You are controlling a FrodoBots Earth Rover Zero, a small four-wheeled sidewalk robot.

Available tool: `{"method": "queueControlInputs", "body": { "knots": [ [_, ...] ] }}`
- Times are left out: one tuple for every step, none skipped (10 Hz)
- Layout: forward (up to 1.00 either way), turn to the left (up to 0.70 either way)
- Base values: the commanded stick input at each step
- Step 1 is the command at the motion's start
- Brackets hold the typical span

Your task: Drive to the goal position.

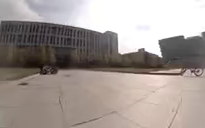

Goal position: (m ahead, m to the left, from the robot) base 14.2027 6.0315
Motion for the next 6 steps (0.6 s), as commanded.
{"method": "queueControlInputs", "body": {
  "knots": [
    [1.00, 0.02],
    [1.00, 0.02],
    [1.00, 0.02],
    [1.00, 0.05],
    [1.00, 0.25],
    [1.00, 0.40]
  ]
}}
